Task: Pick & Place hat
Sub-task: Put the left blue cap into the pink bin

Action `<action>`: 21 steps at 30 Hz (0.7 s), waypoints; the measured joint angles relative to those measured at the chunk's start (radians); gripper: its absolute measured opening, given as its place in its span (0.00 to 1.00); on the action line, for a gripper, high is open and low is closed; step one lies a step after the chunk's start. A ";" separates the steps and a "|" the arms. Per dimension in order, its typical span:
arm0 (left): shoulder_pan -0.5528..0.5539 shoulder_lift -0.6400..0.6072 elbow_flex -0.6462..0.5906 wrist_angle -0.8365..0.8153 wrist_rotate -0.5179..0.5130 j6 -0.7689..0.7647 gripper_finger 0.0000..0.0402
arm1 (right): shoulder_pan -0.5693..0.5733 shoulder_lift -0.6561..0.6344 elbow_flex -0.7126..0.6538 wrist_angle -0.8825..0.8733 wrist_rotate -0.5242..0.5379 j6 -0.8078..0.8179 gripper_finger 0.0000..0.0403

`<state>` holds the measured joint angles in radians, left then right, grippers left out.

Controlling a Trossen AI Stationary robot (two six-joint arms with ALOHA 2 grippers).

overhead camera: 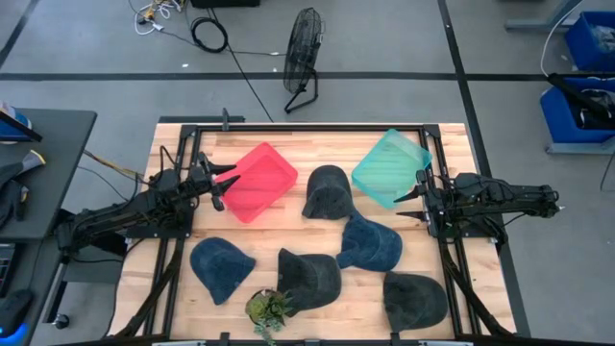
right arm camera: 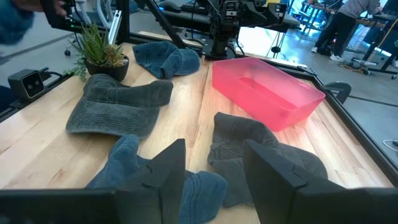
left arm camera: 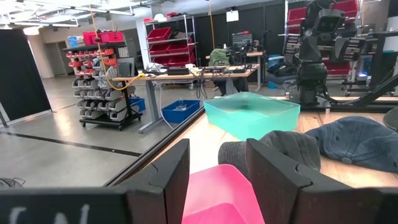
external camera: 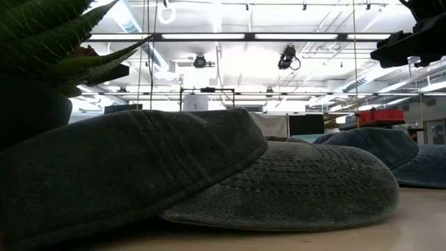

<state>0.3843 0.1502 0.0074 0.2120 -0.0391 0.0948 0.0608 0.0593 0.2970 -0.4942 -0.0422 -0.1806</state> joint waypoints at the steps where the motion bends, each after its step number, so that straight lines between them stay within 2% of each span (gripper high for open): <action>1: 0.000 0.000 0.000 0.000 0.000 0.000 0.40 | 0.000 0.000 0.000 0.000 0.000 0.000 0.41; 13: 0.000 0.000 0.000 0.012 0.000 0.003 0.40 | 0.000 0.000 0.000 0.000 0.000 0.000 0.41; 21: 0.000 0.000 0.000 0.013 0.000 -0.082 0.40 | 0.000 0.000 0.000 0.000 0.000 0.000 0.41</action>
<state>0.3843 0.1505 0.0071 0.2246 -0.0391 0.0124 0.0607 0.0593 0.2970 -0.4942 -0.0425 -0.1802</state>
